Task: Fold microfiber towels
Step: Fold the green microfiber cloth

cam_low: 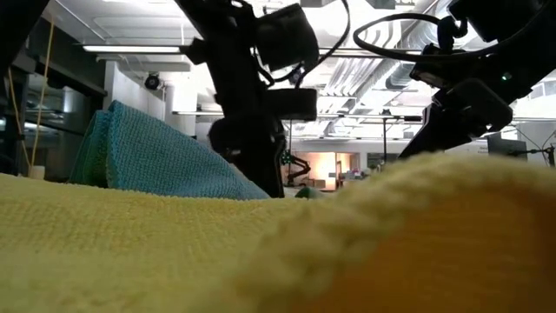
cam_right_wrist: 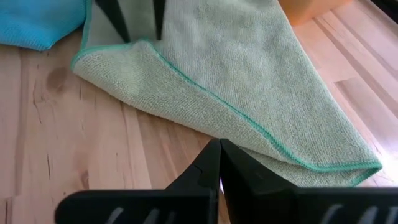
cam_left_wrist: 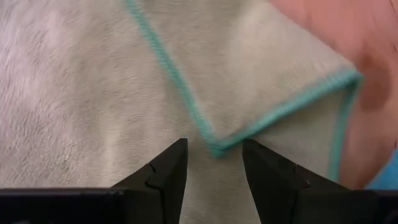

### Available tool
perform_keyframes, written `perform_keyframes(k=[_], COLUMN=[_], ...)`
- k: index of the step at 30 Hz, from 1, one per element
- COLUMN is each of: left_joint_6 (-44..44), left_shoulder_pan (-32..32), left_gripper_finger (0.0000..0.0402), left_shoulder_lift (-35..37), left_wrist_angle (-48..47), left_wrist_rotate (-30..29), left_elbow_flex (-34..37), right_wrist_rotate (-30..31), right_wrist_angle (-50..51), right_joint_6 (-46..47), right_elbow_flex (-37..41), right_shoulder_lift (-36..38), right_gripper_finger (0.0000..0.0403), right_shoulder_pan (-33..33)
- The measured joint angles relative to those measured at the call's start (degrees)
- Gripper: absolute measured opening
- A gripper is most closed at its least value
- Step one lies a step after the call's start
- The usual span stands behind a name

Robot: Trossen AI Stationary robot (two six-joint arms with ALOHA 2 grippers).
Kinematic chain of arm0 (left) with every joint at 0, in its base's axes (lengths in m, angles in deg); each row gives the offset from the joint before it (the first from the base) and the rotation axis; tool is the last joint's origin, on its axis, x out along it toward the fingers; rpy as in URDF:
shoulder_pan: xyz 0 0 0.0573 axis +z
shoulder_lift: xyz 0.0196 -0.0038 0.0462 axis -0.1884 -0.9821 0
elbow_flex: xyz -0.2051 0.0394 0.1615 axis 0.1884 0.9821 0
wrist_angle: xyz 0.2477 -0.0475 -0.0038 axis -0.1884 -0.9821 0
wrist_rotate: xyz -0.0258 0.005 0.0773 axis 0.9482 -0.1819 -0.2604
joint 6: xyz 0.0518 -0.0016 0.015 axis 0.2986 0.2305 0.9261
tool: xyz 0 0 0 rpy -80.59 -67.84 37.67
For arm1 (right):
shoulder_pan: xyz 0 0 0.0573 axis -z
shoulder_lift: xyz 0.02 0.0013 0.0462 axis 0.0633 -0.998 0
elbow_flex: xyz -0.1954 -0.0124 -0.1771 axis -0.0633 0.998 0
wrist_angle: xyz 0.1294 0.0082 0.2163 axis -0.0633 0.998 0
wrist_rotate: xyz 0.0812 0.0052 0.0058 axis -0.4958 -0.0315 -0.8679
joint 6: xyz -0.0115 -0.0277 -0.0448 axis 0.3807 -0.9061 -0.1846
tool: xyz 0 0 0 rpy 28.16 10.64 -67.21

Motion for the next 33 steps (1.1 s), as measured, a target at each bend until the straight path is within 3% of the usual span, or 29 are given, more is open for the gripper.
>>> perform_keyframes(k=[10,20,24,29,33], left_joint_6=[3.7,3.69,3.69,4.71,6.32], left_shoulder_pan=[-1.66,0.49,0.49,0.18,0.03], left_gripper_finger=[0.0145,0.0142,0.0108,0.0018,0.001], left_shoulder_lift=[0.0,0.02,0.0,0.41,0.7], left_wrist_angle=[1.27,1.1,1.21,1.7,-0.14], left_wrist_rotate=[-5.22,-2.9,-2.93,-3.33,-5.12], left_elbow_flex=[0.0,0.0,0.0,-0.01,-2.11], right_wrist_rotate=[0.21,0.23,0.07,1.33,2.5], right_wrist_angle=[0.0,0.0,0.0,0.0,-0.49], right_joint_6=[0.1,0.09,0.39,-0.33,-1.44], right_elbow_flex=[0.0,0.0,0.0,0.0,-0.01], right_shoulder_lift=[0.0,0.0,0.0,0.0,0.0], right_gripper_finger=[0.0,0.0,0.0,0.0,0.0], right_shoulder_pan=[0.0,0.02,0.02,0.02,0.02])
